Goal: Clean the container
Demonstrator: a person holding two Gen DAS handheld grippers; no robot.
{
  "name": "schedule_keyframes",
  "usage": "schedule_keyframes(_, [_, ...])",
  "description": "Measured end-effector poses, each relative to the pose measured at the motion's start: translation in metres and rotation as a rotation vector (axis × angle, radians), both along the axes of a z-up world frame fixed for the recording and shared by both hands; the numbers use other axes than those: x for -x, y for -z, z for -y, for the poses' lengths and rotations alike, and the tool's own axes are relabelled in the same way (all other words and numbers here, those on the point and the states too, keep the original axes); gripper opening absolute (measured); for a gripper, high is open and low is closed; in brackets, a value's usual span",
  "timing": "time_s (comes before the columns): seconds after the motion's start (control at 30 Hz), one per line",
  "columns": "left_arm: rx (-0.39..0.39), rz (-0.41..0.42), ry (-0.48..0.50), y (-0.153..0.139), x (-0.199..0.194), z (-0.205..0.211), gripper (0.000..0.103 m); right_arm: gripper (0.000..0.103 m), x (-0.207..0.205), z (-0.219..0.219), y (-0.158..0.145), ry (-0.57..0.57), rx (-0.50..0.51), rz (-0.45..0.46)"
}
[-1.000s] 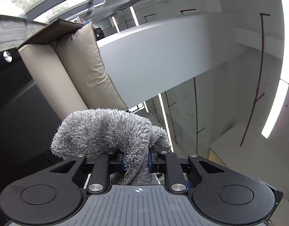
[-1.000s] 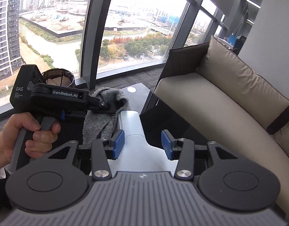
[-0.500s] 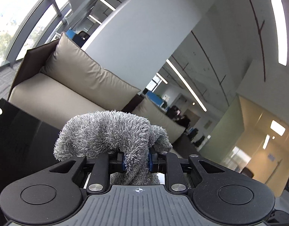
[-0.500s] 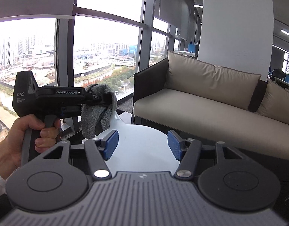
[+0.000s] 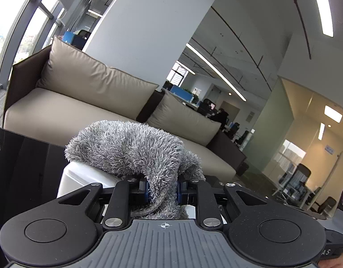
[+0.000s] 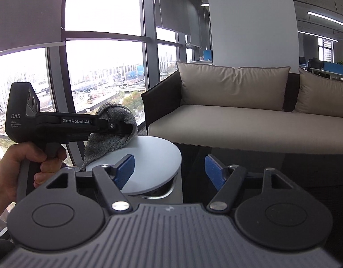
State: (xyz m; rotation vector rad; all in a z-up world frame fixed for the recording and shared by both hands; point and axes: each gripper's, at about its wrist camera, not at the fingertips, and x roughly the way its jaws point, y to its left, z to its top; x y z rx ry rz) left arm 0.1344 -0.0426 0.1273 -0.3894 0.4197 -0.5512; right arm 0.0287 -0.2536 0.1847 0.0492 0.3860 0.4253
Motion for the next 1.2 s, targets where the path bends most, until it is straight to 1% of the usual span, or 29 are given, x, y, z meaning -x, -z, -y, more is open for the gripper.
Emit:
schedule_keyframes(0.1, [-0.037,0.018,0.01,0.0,0.005,0.012,0.019,0.073,0.001,0.008,-0.002,0.007,-0.013,0.001])
schedule_keyframes(0.27, [-0.073,0.032,0.01,-0.003,0.019,0.022,0.02,0.073,0.003,0.016,-0.004,0.015,-0.017,-0.002])
schedule_keyframes(0.3, [-0.083,0.035,0.01,-0.005,0.022,0.023,0.024,0.073,0.003,0.018,-0.004,0.018,-0.018,-0.002])
schedule_keyframes(0.37, [-0.103,0.033,0.005,-0.008,0.027,0.024,0.028,0.073,0.003,0.02,-0.004,0.022,-0.025,-0.003])
schedule_keyframes(0.43, [-0.121,0.038,0.001,-0.011,0.035,0.026,0.03,0.073,0.004,0.022,-0.004,0.026,-0.03,-0.003])
schedule_keyframes(0.5, [-0.135,0.04,-0.011,-0.013,0.04,0.025,0.036,0.073,0.005,0.023,-0.004,0.028,-0.031,-0.002])
schedule_keyframes(0.57, [-0.148,0.047,-0.023,-0.015,0.044,0.024,0.039,0.073,0.005,0.022,-0.004,0.025,-0.032,-0.001])
schedule_keyframes(0.63, [-0.151,0.052,-0.03,-0.016,0.048,0.023,0.039,0.073,0.005,0.022,-0.004,0.023,-0.032,0.002])
schedule_keyframes(0.7, [-0.156,0.066,-0.032,-0.017,0.053,0.022,0.032,0.073,0.005,0.021,-0.005,0.023,-0.032,0.005])
schedule_keyframes(0.77, [-0.179,0.066,-0.035,-0.019,0.053,0.023,0.02,0.073,0.006,0.021,-0.005,0.026,-0.033,0.007])
schedule_keyframes(0.8, [-0.181,0.06,-0.036,-0.017,0.053,0.023,0.018,0.073,0.006,0.021,-0.005,0.031,-0.035,0.009])
schedule_keyframes(0.97, [-0.179,0.04,-0.03,-0.015,0.054,0.022,0.015,0.073,0.003,0.028,-0.003,0.05,-0.063,-0.002])
schedule_keyframes(1.07, [-0.181,0.033,-0.017,-0.015,0.048,0.018,0.015,0.073,0.003,0.028,-0.004,0.049,-0.056,-0.003])
schedule_keyframes(1.2, [-0.188,0.034,0.011,-0.015,0.051,0.021,0.015,0.073,0.003,0.029,-0.003,0.053,-0.052,-0.007])
